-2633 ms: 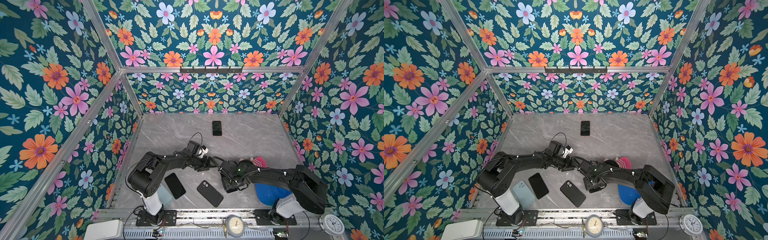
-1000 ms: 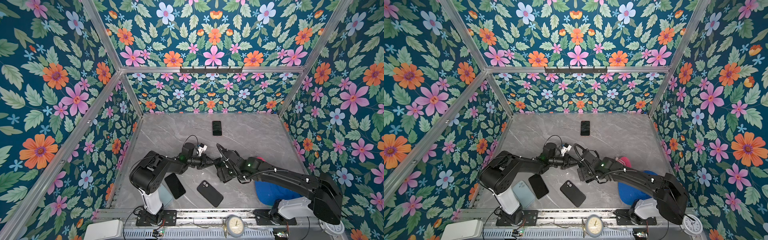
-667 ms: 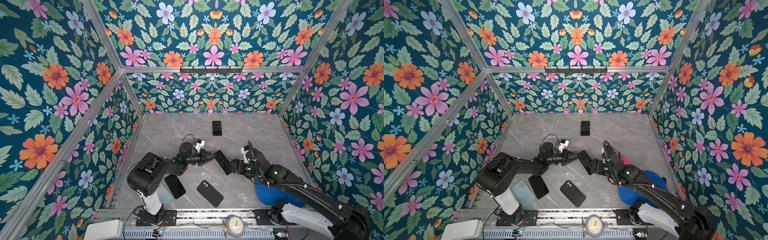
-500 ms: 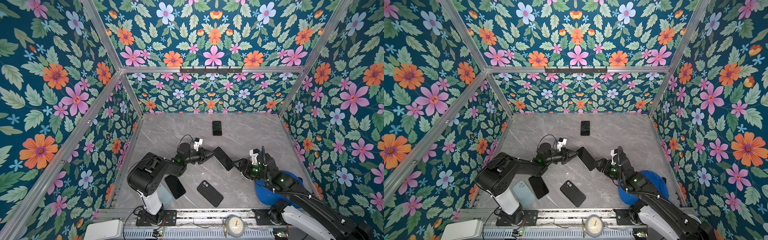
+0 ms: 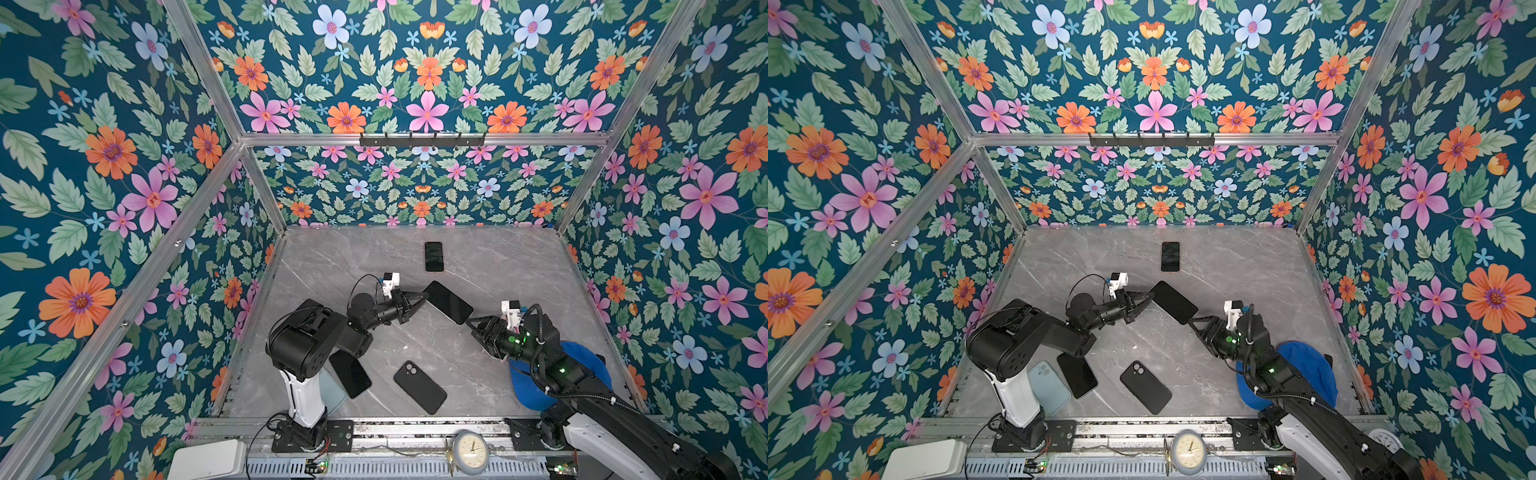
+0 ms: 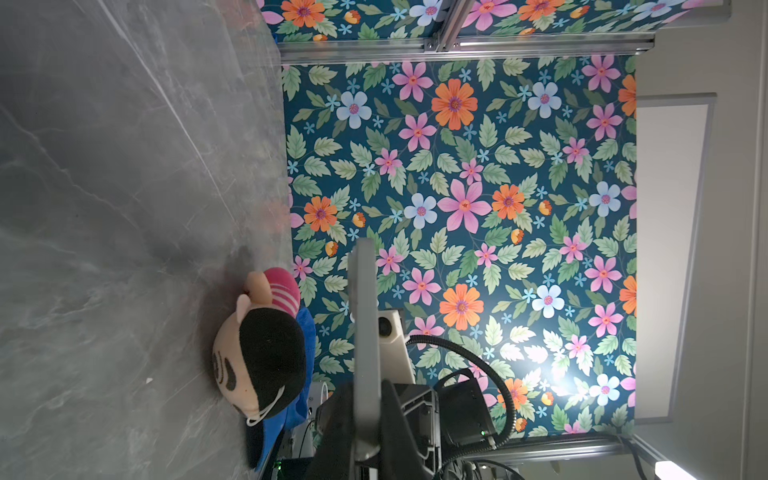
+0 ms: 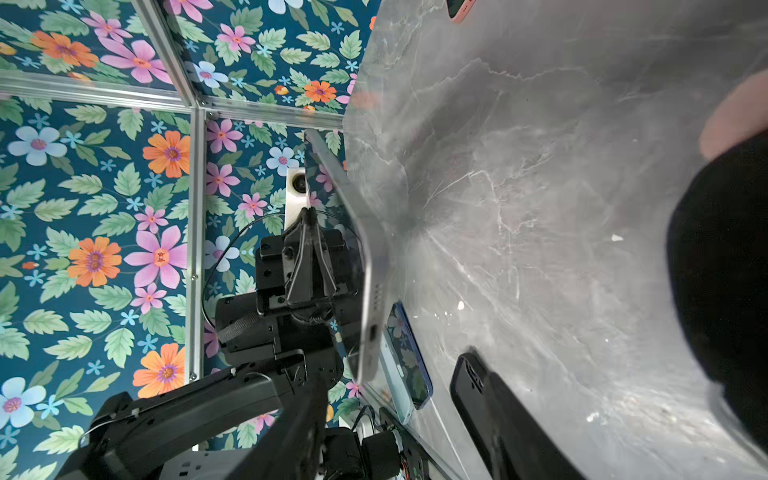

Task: Put the phone into the phone case

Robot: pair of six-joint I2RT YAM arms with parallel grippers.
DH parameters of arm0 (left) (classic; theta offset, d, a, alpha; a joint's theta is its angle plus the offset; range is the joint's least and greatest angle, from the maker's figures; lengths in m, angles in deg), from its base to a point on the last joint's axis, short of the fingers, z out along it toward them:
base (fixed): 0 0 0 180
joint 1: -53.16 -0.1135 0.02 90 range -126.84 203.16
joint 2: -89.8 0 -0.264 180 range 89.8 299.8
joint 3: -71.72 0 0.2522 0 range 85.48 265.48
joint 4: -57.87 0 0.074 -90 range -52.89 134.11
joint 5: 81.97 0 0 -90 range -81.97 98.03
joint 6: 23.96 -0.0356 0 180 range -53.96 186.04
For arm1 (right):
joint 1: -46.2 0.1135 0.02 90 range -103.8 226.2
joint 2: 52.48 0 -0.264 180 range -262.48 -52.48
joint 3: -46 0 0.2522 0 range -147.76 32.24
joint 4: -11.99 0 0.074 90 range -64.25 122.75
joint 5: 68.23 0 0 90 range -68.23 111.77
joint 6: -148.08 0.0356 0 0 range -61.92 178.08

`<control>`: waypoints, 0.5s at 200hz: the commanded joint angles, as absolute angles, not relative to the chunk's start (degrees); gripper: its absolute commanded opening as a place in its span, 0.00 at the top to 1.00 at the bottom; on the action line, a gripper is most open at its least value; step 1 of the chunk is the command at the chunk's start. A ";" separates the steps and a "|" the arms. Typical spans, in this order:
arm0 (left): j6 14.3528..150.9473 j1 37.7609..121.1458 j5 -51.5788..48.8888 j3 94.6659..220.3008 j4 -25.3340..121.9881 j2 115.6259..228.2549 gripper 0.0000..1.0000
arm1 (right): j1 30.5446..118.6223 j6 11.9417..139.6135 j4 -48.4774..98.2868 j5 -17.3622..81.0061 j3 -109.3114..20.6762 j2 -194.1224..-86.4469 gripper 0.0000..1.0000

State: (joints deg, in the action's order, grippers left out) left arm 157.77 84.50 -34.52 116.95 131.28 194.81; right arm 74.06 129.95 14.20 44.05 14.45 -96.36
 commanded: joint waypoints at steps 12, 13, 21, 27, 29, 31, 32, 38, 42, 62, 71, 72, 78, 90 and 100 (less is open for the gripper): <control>159.25 84.42 -34.95 117.30 136.74 194.65 1.00 | 73.62 132.61 5.31 44.34 14.25 -97.33 0.49; 159.23 84.44 -34.95 117.30 136.74 194.65 1.00 | 73.58 132.61 5.29 44.30 14.23 -97.36 0.49; 159.23 84.45 -35.23 117.34 136.88 194.82 1.00 | 73.62 132.69 4.73 44.27 14.17 -97.68 0.49; 159.34 84.45 -35.30 117.31 137.00 194.90 1.00 | 73.54 132.78 4.12 44.31 14.12 -98.02 0.50; 159.31 84.45 -35.28 117.30 137.07 194.91 1.00 | 73.53 132.76 3.91 44.28 14.08 -98.06 0.50; 159.36 84.45 -35.28 117.28 137.16 194.96 1.00 | 73.49 132.82 3.75 44.27 14.07 -98.09 0.50; 159.37 84.41 -35.29 117.29 137.21 194.98 1.00 | 73.51 132.85 3.68 44.27 14.06 -98.14 0.50; 159.39 84.45 -35.30 117.30 137.35 195.00 1.00 | 73.51 132.83 3.09 44.27 14.03 -98.49 0.51; 159.47 84.44 -35.34 117.30 137.40 195.05 1.00 | 73.49 132.84 2.72 44.34 13.95 -98.75 0.51; 159.45 84.49 -35.52 117.37 137.66 195.00 1.00 | 73.53 132.85 0.79 44.61 13.74 -100.34 0.54; 159.50 84.53 -35.72 117.45 137.62 195.08 1.00 | 73.51 132.71 0.06 44.56 13.71 -101.17 0.58; 159.49 84.54 -35.73 117.46 137.62 195.09 1.00 | 73.53 132.70 -0.03 44.47 13.72 -101.28 0.59; 159.54 84.49 -35.85 117.47 137.78 195.16 1.00 | 73.42 132.63 -0.51 44.32 13.76 -101.87 0.60; 159.76 84.50 -36.04 117.63 138.06 195.31 1.00 | 73.49 132.74 -2.38 44.27 13.92 -103.20 0.65; 159.93 84.54 -36.25 117.81 138.15 195.27 1.00 | 73.44 132.89 -3.62 44.51 13.81 -104.25 0.66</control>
State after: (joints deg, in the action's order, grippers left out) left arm 159.03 84.47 -35.41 117.34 133.25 195.36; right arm 73.45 131.35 2.20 44.05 14.06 -102.57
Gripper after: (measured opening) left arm 0.114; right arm 0.346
